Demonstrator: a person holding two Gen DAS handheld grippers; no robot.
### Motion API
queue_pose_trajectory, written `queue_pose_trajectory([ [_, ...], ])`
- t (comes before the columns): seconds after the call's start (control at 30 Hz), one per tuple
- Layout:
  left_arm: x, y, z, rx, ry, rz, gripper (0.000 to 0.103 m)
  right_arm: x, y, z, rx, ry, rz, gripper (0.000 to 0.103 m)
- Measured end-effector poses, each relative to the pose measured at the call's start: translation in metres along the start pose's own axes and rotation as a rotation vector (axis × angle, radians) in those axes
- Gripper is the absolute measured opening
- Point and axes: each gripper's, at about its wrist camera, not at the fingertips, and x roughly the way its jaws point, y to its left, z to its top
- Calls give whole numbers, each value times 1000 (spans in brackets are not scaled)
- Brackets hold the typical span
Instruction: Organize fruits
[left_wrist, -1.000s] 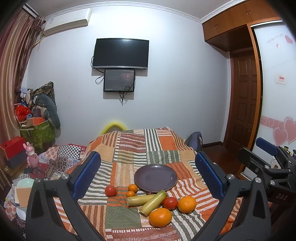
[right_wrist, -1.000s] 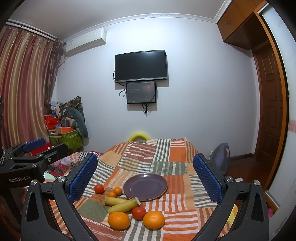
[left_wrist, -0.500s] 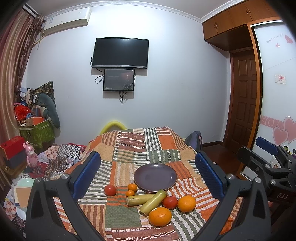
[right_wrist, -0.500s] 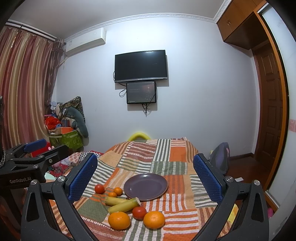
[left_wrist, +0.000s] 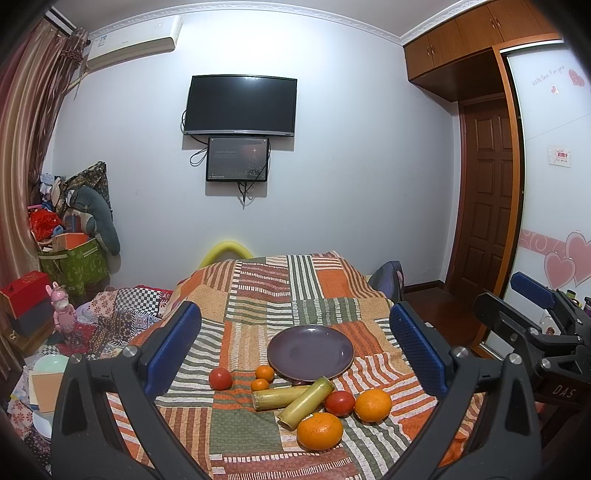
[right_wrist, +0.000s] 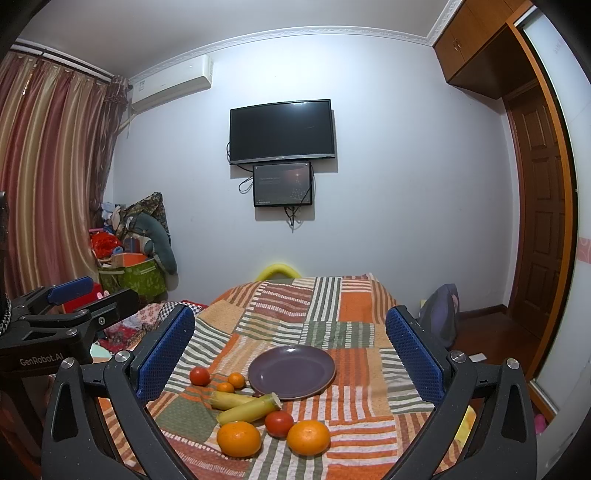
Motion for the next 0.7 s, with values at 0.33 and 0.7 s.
queue_pose_trajectory([
  [0.33, 0, 0, 0, 1, 0, 1, 103, 0, 0, 0, 0, 1, 0, 103],
  [0.7, 1, -1, -2, 8, 1, 0, 103, 4, 3, -4, -6, 18, 9, 103],
])
